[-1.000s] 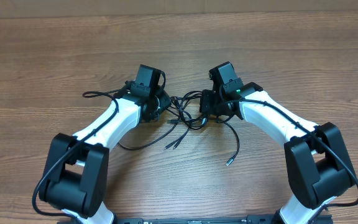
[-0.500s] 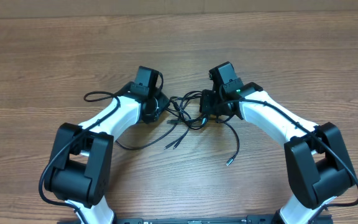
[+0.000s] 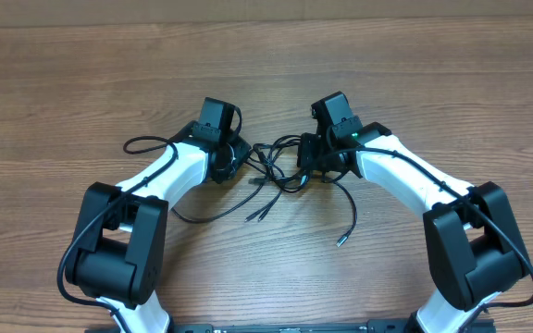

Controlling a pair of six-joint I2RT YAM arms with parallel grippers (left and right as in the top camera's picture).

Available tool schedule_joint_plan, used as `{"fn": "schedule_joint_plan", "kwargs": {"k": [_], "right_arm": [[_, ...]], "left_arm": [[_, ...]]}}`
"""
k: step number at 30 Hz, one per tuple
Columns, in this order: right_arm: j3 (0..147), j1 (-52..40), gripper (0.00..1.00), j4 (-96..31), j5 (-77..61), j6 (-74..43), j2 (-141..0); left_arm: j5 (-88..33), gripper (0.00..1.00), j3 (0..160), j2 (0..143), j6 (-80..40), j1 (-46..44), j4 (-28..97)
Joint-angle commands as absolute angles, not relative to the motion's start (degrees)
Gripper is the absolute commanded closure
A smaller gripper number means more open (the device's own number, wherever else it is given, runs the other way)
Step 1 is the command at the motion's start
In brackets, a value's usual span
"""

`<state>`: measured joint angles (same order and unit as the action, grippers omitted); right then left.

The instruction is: Untangle cables

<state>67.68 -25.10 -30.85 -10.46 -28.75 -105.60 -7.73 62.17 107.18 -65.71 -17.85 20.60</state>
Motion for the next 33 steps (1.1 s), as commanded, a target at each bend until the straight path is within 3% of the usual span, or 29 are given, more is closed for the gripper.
{"fn": "schedule_joint_plan", "kwargs": {"k": [1, 5, 8, 21, 28, 33], "right_arm": [[67.4, -24.7, 0.96, -30.3, -9.9, -29.2, -105.8], [67.4, -24.7, 0.96, -30.3, -9.9, -29.2, -105.8], [67.4, -24.7, 0.96, -30.3, -9.9, -29.2, -105.8], [67.4, -24.7, 0.96, -30.3, -9.9, -29.2, -105.8], [67.4, -24.7, 0.96, -30.3, -9.9, -29.2, -105.8], [67.4, -24.7, 0.96, -30.3, -9.9, -29.2, -105.8]], "left_arm": [[-7.1, 0.72, 62.0, 109.9, -66.5, -17.7, 20.4], [-9.1, 0.78, 62.0, 113.2, -66.5, -17.7, 19.8], [-10.1, 0.96, 62.0, 114.8, -66.2, -17.6, 19.7], [-24.6, 0.96, 62.4, 99.8, -50.0, -11.6, 22.1], [-23.9, 0.96, 62.4, 86.1, -44.9, -7.3, 28.6], [-14.2, 0.96, 62.4, 78.8, -44.7, -3.7, 33.8]]}}
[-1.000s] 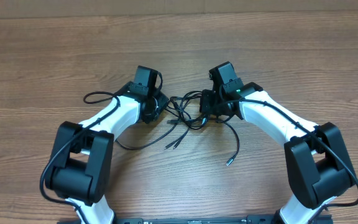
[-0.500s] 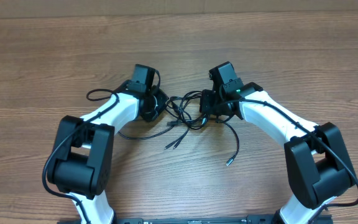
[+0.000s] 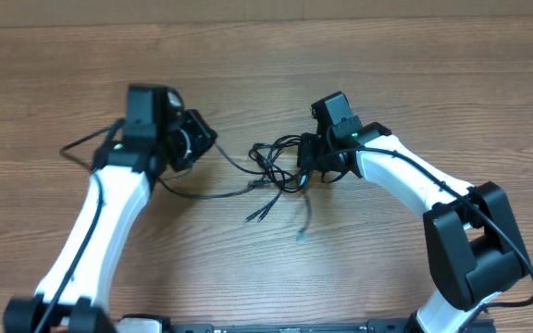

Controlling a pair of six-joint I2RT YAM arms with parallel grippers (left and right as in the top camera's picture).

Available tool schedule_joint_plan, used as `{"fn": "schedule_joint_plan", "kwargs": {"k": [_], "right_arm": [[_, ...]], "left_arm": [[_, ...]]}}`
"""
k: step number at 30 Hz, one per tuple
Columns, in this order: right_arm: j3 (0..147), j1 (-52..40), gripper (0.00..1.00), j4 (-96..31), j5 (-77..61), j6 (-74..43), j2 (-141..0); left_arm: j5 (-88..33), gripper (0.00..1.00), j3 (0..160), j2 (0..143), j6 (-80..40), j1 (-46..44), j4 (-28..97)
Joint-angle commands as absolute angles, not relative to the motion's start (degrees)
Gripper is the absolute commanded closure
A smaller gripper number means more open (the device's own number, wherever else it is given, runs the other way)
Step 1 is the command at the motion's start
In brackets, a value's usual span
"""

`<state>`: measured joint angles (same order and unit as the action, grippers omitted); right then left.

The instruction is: Untangle cables

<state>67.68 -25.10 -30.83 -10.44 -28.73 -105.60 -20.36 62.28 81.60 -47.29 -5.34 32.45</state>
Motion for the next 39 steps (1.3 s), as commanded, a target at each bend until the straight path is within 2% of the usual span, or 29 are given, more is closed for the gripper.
{"fn": "schedule_joint_plan", "kwargs": {"k": [1, 8, 21, 30, 36, 39], "right_arm": [[67.4, -24.7, 0.96, -30.3, -9.9, -29.2, -105.8], [67.4, -24.7, 0.96, -30.3, -9.9, -29.2, -105.8], [67.4, -24.7, 0.96, -30.3, -9.9, -29.2, -105.8], [67.4, -24.7, 0.96, -30.2, -9.9, -29.2, -105.8], [67.4, -24.7, 0.96, -30.2, -9.9, -29.2, -105.8], [67.4, -24.7, 0.96, -30.2, -9.9, -29.2, -105.8]], "left_arm": [[-11.1, 0.96, 62.4, 77.7, -44.7, -2.9, 35.0], [3.9, 0.96, 62.4, 74.1, -44.8, 3.2, 43.4], [3.1, 0.92, 62.3, 74.2, -45.9, 22.4, 51.2], [0.4, 0.91, 62.0, 74.3, -45.9, 27.9, 52.5], [-0.1, 0.67, 62.0, 75.4, -45.0, 27.7, 52.5], [-0.9, 0.44, 62.0, 76.5, -44.0, 27.7, 52.5]]}}
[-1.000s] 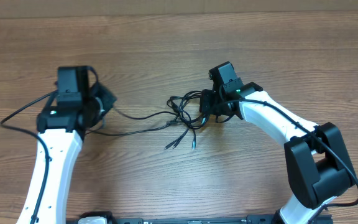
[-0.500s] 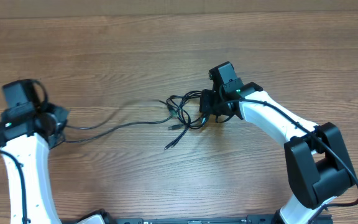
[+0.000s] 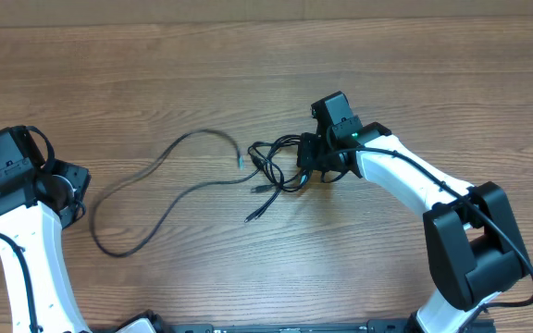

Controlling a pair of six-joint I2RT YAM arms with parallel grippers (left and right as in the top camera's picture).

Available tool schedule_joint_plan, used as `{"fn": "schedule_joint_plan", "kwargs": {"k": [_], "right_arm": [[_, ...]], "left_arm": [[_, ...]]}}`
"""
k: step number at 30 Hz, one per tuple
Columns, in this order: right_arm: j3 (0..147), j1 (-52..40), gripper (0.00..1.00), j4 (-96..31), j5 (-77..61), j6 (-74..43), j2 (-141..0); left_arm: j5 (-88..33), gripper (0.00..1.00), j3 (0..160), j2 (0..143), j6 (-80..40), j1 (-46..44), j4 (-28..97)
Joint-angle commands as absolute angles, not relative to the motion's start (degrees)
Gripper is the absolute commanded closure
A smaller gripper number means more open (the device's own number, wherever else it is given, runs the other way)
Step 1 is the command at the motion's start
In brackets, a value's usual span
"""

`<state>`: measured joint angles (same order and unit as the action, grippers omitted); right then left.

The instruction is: Untangle cables

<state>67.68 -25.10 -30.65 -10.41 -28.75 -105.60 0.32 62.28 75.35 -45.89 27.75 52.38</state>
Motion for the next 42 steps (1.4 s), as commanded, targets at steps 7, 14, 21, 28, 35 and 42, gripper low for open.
{"fn": "schedule_joint_plan", "kwargs": {"k": [7, 14, 21, 28, 35, 42], "right_arm": [[67.4, -24.7, 0.5, -30.2, -9.9, -29.2, -105.8], [67.4, -24.7, 0.19, -30.2, -9.9, -29.2, -105.8], [67.4, -24.7, 0.21, -30.3, -12.8, -29.1, -105.8], [67.4, -24.7, 0.16, -30.3, -14.3, -24.2, -105.8], [67.5, -23.5, 0.19, -31.0, -19.2, -23.0, -105.8], [67.5, -18.6, 0.34, -34.1, -21.2, -25.1, -105.8]], "left_arm": [[-8.4, 0.29, 62.0, 80.5, -36.8, 27.6, 51.2], [-19.2, 0.17, 62.0, 85.3, -24.3, 25.0, 49.3], [-22.5, 0.29, 62.0, 90.3, -19.0, 18.5, 47.7], [-22.6, 0.38, 62.0, 96.3, -13.8, 10.5, 46.7], [-35.0, 0.36, 62.0, 101.0, -3.7, 3.3, 43.7], [-40.9, 0.34, 62.0, 101.1, -6.9, -4.2, 37.5]]}}
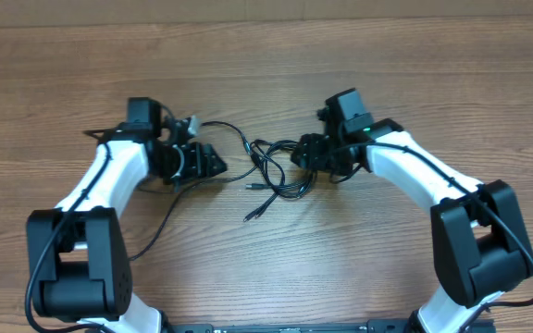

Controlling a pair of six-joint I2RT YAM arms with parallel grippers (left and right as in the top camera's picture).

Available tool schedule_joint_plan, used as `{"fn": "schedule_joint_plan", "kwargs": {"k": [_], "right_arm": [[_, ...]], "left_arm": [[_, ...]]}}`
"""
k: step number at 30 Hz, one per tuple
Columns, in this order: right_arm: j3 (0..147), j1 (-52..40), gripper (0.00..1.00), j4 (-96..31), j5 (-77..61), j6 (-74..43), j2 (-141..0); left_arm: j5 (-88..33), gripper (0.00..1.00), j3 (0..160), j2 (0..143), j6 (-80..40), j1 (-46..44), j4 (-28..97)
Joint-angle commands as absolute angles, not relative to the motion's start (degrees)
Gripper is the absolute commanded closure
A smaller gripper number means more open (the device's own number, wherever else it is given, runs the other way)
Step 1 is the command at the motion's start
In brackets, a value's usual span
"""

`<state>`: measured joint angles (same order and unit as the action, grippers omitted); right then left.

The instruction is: Untangle cables

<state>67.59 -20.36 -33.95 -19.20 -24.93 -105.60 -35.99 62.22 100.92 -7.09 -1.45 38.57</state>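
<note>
A knot of black cables (276, 174) lies at the middle of the wooden table (266, 55). My right gripper (305, 154) is shut on the knot's right side. One freed black cable (225, 127) arcs from near the knot over to the left arm, then trails down to the lower left (151, 239). My left gripper (216, 162) points right, just left of the knot. It looks open, with nothing between its fingers. A loose cable end (253, 215) sticks out below the knot.
Both arm bases stand at the near edge, the left arm (109, 180) and the right arm (424, 176) reaching inward. Bare wood lies beyond and to either side of the cables.
My left arm has come back from the far left edge to just left of the knot. The freed cable now lies under and around that arm. My right gripper has shifted slightly right with the knot.
Both grippers were at the knot, the left one on a cable. The left gripper was then farther left with that cable stretched out. Later it stood at the far left, the cable lying free of the knot. Now it is back beside the knot. The right gripper held on throughout.
</note>
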Motion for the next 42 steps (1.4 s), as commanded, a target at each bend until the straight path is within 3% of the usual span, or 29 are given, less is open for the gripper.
{"fn": "schedule_joint_plan", "kwargs": {"k": [1, 7, 15, 20, 33, 42], "right_arm": [[67.4, -18.2, 0.34, -34.3, -21.8, -25.0, -105.8], [67.4, -18.6, 0.34, -35.5, -22.2, -25.1, -106.2], [67.4, -19.5, 0.42, -34.6, -22.2, -25.6, -109.8], [67.4, -19.5, 0.44, -33.7, -22.5, -26.8, -111.4], [67.4, -19.5, 0.89, -33.5, -23.0, -27.0, -111.4], [67.4, -19.5, 0.91, -33.3, -23.1, -27.0, -111.4]], "left_arm": [[-40.6, 0.34, 62.0, 101.1, -7.9, -5.6, 36.6], [-31.6, 0.34, 62.0, 101.1, -16.4, -13.8, 29.7], [-21.8, 0.38, 62.0, 101.1, -24.8, -21.8, 24.5], [-17.5, 0.4, 62.0, 101.1, -25.7, -24.6, 23.1], [-16.1, 0.48, 62.0, 102.7, -26.5, -25.3, 22.4], [-16.5, 0.48, 62.0, 107.3, -27.3, -27.0, 17.0]]}}
